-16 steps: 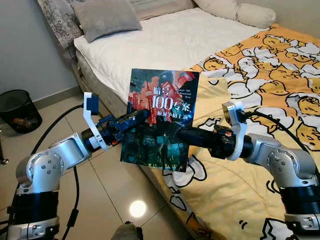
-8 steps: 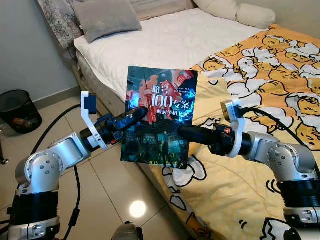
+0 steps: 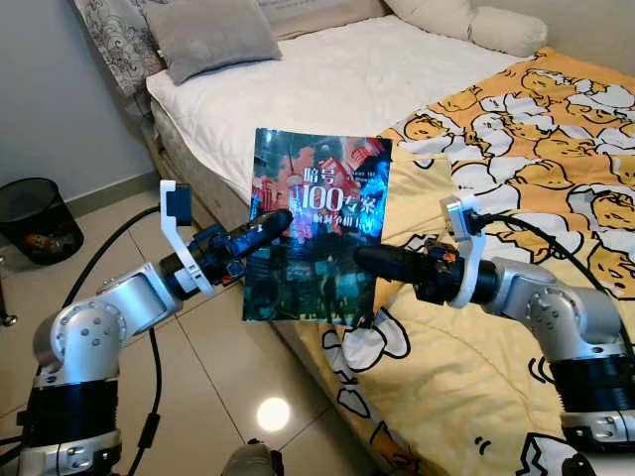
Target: Clean up the room
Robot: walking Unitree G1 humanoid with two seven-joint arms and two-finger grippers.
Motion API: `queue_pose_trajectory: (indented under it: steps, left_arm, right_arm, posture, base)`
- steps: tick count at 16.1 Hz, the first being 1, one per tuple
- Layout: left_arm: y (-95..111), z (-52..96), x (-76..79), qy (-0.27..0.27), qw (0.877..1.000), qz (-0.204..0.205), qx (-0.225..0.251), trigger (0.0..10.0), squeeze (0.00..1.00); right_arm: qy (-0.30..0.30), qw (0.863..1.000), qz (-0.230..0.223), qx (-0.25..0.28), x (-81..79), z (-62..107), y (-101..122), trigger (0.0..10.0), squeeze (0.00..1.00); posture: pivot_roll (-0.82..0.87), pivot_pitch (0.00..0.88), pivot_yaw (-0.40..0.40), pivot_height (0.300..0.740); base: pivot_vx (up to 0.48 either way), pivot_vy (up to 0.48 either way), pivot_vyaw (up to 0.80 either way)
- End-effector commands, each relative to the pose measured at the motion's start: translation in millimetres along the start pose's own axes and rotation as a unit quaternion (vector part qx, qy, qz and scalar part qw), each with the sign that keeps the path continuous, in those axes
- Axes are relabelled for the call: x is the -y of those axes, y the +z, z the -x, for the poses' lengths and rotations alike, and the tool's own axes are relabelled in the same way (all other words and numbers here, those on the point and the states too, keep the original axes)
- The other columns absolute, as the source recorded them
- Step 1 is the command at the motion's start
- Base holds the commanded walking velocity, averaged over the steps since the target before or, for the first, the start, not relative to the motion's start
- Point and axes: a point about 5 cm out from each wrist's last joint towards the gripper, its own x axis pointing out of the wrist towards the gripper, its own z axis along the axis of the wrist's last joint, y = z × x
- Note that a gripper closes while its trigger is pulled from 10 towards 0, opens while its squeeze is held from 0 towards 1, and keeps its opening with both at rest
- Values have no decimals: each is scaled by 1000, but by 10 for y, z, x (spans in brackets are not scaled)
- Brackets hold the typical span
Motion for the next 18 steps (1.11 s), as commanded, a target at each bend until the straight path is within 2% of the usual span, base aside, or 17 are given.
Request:
queue_pose_trajectory:
  steps: [1, 2, 4, 6, 7, 8, 9, 10, 11, 12, 13, 14, 16, 17, 18]
  left_arm:
    - [70, -88, 105, -25, 999, -25, 4, 0, 0]
    - [78, -84, 102, -21, 999, -26, 8, 0, 0]
    - [111, -66, 56, 15, 999, -37, 18, 0, 0]
    - [111, -71, 47, 35, 998, -52, 15, 0, 0]
    - [107, -73, 50, 47, 997, -67, 13, 0, 0]
    - [98, -68, 38, 66, 994, -82, 10, 0, 0]
    - [104, -55, -47, 123, 985, -124, 12, 2510, 0]
    - [128, -35, -143, 184, 968, -167, 22, 5490, 0]
    - [129, -30, -178, 209, 961, -179, 31, 10000, 0]
    - [100, -50, -190, 231, 953, -192, 35, 10000, 0]
    - [64, -71, -195, 247, 946, -207, 32, 10000, 0]
    - [-51, -127, -173, 259, 941, -214, 30, 10000, 0]
    - [-99, -119, -197, 286, 934, -210, 42, 10000, 0]
    - [-126, -81, -254, 338, 914, -224, 27, 10000, 0]
    - [-135, -59, -278, 364, 902, -230, 20, 10000, 0]
  right_arm:
    - [1, 1000, 12, -2, -4, -41, 34, 10000, 1000]
    - [-7, 1000, 14, 0, 13, -20, 24, 10000, 1000]
    - [-44, 997, -13, 54, 94, 119, 22, 10000, 1000]
    - [-70, 993, -27, 86, 129, 178, 35, 10000, 1000]
    - [-115, 986, -8, 117, 179, 246, 62, 10000, 0]
    - [-153, 978, -7, 145, 228, 329, 66, 10000, 0]
    - [-222, 960, -12, 168, 316, 444, 50, 10000, 0]
    - [-302, 939, -18, 165, 405, 540, 3, 10000, 0]
    - [-356, 924, -40, 137, 458, 560, -92, 10000, 0]
    - [-388, 911, -65, 125, 476, 522, -190, 10000, 0]
    - [-390, 907, -79, 140, 460, 463, -224, 10000, 0]
    - [-394, 903, -72, 153, 388, 271, -292, 10000, 0]
    - [-425, 894, -28, 138, 362, 177, -316, 10000, 0]
    - [-445, 885, -8, 138, 340, 122, -321, 10000, 0]
    - [-449, 883, -3, 140, 313, 82, -327, 10000, 0]
  posture:
    - [-9, 0, 28, 740]
    - [-8, 0, 24, 740]
    - [-7, 0, 20, 740]
    - [-5, 0, 17, 740]
    - [-2, 0, 12, 740]
    - [-2, 0, 11, 740]
    - [-2, 0, 10, 740]
    - [-7, 0, 15, 740]
    - [-13, 0, 18, 740]
    - [-22, 0, 26, 740]
    - [-22, 0, 25, 740]
    - [-26, 0, 27, 740]
    - [-29, 0, 27, 740]
    - [-29, 0, 22, 740]
    - [-27, 0, 19, 740]
  base:
    - [0, 0, 0]
    - [0, 0, 0]
    - [0, 0, 0]
    - [0, 0, 0]
    - [0, 0, 0]
    - [0, 0, 0]
    - [0, 0, 0]
    - [0, 0, 0]
    - [0, 0, 0]
    - [0, 0, 0]
    - [0, 0, 0]
    - [0, 0, 0]
    - [0, 0, 0]
    - [0, 0, 0]
    - [0, 0, 0]
